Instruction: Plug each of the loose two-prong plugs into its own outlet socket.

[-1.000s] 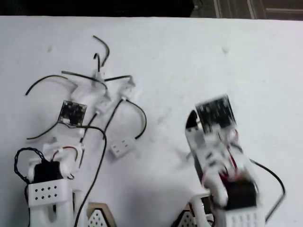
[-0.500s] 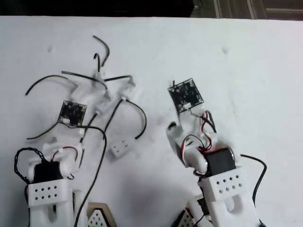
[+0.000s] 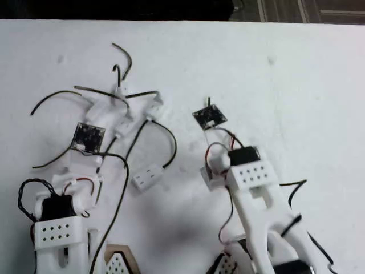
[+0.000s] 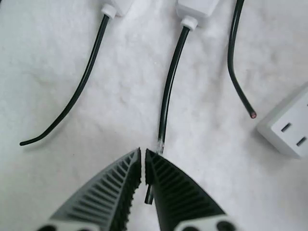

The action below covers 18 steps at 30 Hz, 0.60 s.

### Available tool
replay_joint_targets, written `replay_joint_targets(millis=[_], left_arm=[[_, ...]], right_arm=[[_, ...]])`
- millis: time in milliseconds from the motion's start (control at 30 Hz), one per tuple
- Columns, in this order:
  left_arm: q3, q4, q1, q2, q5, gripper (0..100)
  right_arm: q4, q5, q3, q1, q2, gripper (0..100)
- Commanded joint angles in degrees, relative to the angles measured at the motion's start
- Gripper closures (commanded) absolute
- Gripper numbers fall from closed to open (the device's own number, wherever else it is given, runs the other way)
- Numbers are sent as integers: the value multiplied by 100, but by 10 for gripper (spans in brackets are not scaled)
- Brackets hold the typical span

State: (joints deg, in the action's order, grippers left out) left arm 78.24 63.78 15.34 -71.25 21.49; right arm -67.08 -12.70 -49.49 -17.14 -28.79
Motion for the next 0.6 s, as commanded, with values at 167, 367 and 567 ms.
replay_joint_targets(millis=[167, 367, 567], left_arm=[[-18, -123, -22, -84, 70, 954], [-18, -123, -22, -84, 79, 954], [-18, -123, -22, -84, 79, 954]], right_arm=[[92, -70, 1116, 127, 1552, 765], [84, -70, 1749, 391, 2176, 765], [66, -149, 2004, 752, 2457, 765]])
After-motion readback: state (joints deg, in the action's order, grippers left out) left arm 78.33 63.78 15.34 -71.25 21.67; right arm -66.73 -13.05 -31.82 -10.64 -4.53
